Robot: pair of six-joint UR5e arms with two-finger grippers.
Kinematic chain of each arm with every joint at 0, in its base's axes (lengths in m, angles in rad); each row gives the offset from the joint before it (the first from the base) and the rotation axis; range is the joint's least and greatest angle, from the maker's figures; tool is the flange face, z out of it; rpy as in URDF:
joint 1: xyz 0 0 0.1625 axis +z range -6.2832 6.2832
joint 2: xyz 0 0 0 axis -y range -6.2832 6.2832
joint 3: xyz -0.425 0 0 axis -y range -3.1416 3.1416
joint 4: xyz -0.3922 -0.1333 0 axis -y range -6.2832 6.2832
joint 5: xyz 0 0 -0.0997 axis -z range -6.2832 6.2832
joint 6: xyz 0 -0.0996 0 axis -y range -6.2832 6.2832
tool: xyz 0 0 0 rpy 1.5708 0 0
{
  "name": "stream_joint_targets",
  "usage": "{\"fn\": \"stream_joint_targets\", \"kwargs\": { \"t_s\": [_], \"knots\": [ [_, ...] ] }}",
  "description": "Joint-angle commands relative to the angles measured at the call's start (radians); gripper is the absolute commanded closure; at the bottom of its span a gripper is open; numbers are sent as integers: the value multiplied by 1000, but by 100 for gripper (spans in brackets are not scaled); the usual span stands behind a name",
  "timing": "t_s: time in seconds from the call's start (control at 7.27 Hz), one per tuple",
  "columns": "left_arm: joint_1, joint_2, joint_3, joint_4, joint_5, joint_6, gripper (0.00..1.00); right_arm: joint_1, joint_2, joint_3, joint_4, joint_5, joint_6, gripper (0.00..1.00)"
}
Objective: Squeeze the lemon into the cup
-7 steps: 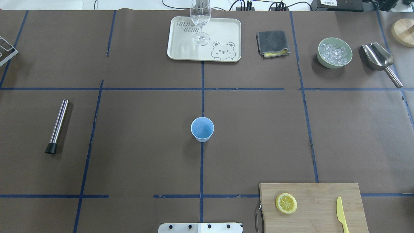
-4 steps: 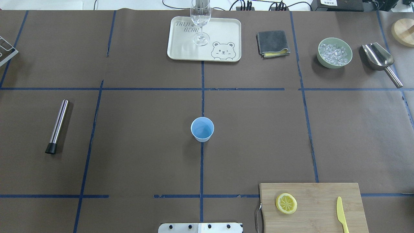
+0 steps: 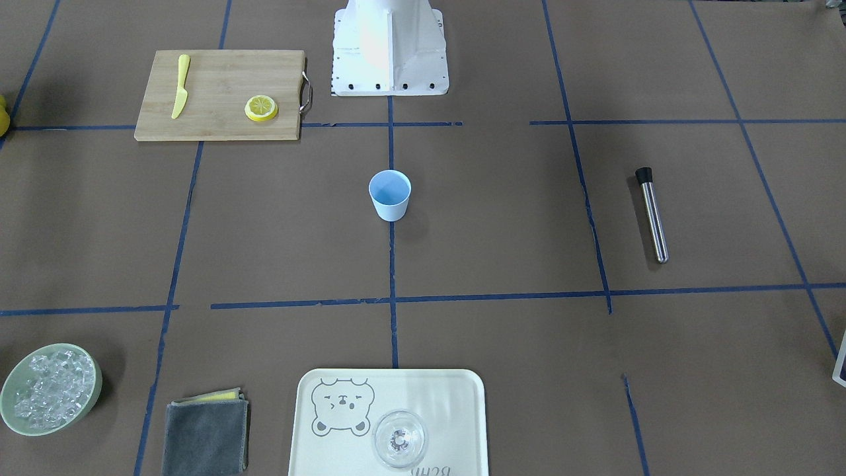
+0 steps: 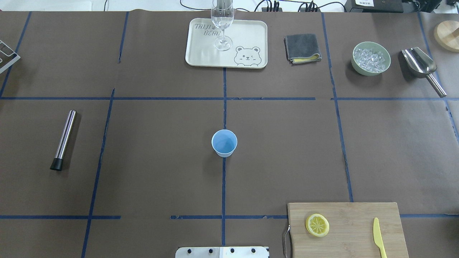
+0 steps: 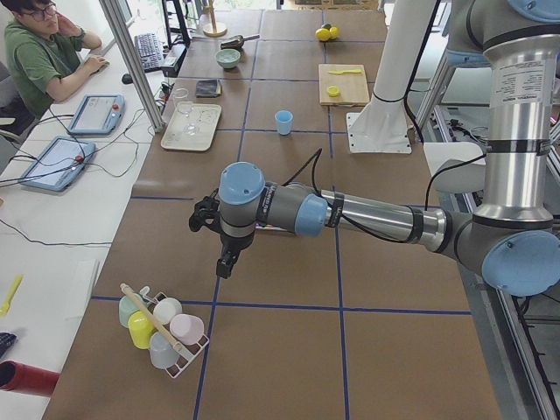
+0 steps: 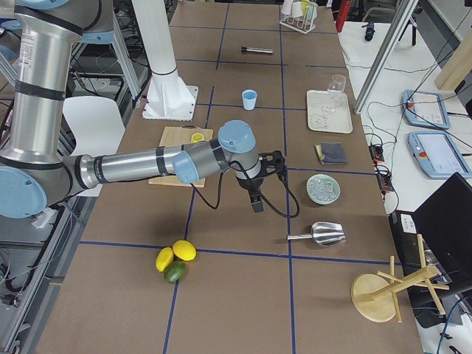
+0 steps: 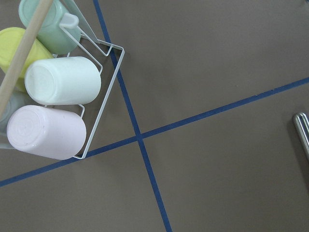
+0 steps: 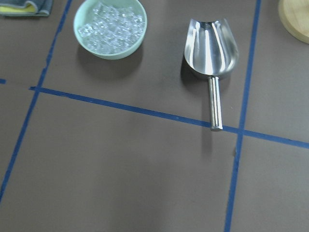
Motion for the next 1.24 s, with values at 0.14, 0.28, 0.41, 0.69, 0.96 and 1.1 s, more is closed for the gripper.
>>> {"fn": "stream_joint_targets", "kwargs": {
  "t_s": [0.14, 0.28, 0.41, 0.69, 0.96, 1.1],
  "knots": [
    [0, -2, -8, 0, 0, 0, 0, -176, -9, 33, 234, -8, 113, 0],
    [0, -11, -5, 0, 0, 0, 0, -266, -9, 70, 250, -23, 263, 0],
    [2, -11, -2, -2, 0, -2, 0, -369, -20, 126, 251, -107, 387, 0],
    [0, -11, -6, -2, 0, -2, 0, -638, -25, 203, 248, -352, 729, 0],
    [2, -20, -3, -2, 0, -2, 0, -800, -23, 242, 243, -498, 931, 1],
    [0, -22, 0, -2, 0, 0, 0, -898, -26, 263, 196, -607, 977, 1]
  ]
}}
